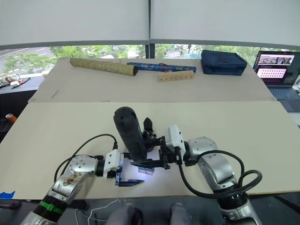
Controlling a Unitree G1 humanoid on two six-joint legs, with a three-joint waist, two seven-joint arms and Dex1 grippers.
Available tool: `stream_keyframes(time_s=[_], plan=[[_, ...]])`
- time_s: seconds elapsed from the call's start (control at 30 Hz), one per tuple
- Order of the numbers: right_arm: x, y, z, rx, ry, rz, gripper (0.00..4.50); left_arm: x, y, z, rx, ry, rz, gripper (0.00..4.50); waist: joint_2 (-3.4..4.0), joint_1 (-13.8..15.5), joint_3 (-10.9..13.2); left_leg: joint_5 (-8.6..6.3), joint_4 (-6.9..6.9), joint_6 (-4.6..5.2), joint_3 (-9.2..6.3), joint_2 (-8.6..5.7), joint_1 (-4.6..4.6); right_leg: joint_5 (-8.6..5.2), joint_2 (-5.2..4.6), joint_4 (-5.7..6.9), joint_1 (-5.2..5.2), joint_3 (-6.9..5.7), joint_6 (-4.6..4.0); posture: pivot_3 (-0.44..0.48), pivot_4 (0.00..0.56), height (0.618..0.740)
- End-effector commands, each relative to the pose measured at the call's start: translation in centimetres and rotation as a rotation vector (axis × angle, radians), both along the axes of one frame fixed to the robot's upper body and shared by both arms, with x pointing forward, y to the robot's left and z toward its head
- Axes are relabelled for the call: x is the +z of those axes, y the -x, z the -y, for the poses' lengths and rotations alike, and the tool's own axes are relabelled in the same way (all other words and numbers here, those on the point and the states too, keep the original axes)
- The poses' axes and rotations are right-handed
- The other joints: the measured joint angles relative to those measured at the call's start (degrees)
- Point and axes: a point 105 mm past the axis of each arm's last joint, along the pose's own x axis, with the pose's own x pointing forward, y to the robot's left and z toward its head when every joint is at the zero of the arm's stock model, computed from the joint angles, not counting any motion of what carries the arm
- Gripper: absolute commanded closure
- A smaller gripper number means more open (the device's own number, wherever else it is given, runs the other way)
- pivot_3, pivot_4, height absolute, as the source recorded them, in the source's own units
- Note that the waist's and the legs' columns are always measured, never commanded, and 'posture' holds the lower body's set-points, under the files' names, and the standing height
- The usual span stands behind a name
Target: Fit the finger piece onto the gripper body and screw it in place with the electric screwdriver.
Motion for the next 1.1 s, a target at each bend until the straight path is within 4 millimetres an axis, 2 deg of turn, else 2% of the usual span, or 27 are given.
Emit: stream_keyframes(time_s=[0.03,1.1], plan=[[1.34,0.38,0.10,0.013,-0.043,0.060,2.60,-1.63,0.60,0.01,0.013,-0.025,-0.069,0.02,0.00,0.0,0.0,0.00,0.00,0.00,0.00,0.00,0.00,0.00,0.00,0.00,0.00,0.00,0.00,0.000,0.150,0.740],[1.57,0.23,0.38,0.027,-0.035,0.026,2.60,-1.72,0.31,-0.10,0.021,-0.025,-0.070,0.02,0.00,0.0,0.0,-0.01,0.00,0.02,-0.01,0.00,0.01,0.00,-0.03,0.00,0.00,0.00,0.00,0.000,0.150,0.740]])
